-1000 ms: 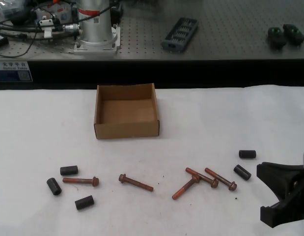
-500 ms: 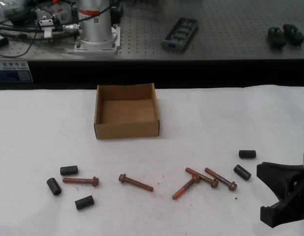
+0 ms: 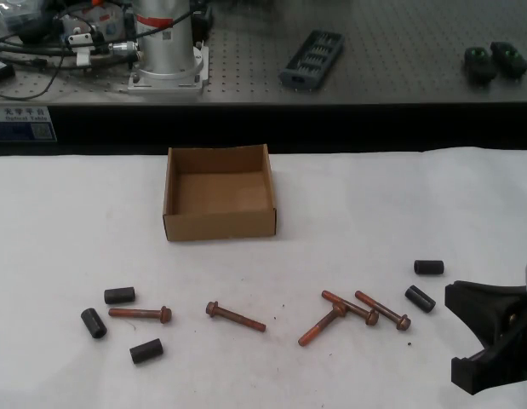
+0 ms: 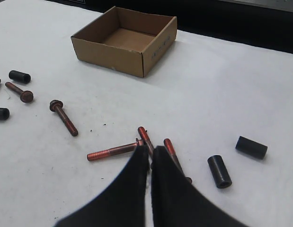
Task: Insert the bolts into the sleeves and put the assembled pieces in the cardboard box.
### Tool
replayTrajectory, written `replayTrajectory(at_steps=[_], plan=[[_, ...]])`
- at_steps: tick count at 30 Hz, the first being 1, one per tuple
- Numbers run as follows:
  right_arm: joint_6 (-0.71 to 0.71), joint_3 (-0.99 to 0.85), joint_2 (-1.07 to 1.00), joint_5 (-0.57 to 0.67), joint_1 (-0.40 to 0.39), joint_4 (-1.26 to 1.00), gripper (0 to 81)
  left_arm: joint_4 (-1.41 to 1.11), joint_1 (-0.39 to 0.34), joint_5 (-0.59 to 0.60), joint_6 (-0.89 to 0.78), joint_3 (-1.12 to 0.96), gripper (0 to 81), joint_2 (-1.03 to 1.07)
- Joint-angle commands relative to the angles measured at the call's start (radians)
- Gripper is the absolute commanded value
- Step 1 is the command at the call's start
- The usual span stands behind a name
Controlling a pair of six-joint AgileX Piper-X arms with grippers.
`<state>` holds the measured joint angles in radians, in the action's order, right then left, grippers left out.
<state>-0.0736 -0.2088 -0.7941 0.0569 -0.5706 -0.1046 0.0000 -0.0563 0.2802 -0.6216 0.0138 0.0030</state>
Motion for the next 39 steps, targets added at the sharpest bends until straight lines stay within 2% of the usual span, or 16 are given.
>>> replayTrajectory(at_steps=[1,11,14,16,20,24,26,28,34,39], plan=[[-0.018,-0.002,0.004,-0.025,0.001,-0.029,4.3,0.0,0.003,0.001,-0.015,-0.014,0.6,-0.003],[-0.018,-0.002,0.004,-0.025,0.001,-0.029,4.3,0.0,0.002,-0.002,-0.014,-0.014,0.6,-0.003],[-0.018,-0.002,0.004,-0.025,0.001,-0.051,4.3,0.0,0.002,-0.052,-0.014,-0.014,0.6,-0.003],[-0.031,-0.002,0.004,-0.025,0.001,-0.091,4.3,-0.01,0.002,-0.041,-0.084,-0.014,0.6,-0.003],[-0.176,-0.002,0.004,0.009,-0.002,-0.143,4.3,-0.132,0.002,-0.032,-0.288,-0.014,0.6,-0.003],[-0.266,-0.002,0.004,0.009,-0.002,-0.143,4.3,-0.246,0.002,-0.037,-0.313,-0.014,0.6,-0.003],[-0.275,-0.002,0.004,0.009,-0.002,-0.143,4.3,-0.294,0.002,-0.035,-0.378,-0.014,0.6,-0.003],[-0.275,-0.002,0.004,0.009,-0.002,-0.14,4.3,-0.317,0.002,0.04,-0.447,-0.014,0.6,-0.003],[-0.275,-0.002,0.004,0.009,-0.002,-0.126,4.3,-0.324,0.002,0.542,-0.481,-0.014,0.6,-0.003],[-0.275,-0.002,0.004,0.013,-0.002,-0.125,4.3,-0.322,0.002,0.803,-0.501,-0.014,0.6,-0.003]])
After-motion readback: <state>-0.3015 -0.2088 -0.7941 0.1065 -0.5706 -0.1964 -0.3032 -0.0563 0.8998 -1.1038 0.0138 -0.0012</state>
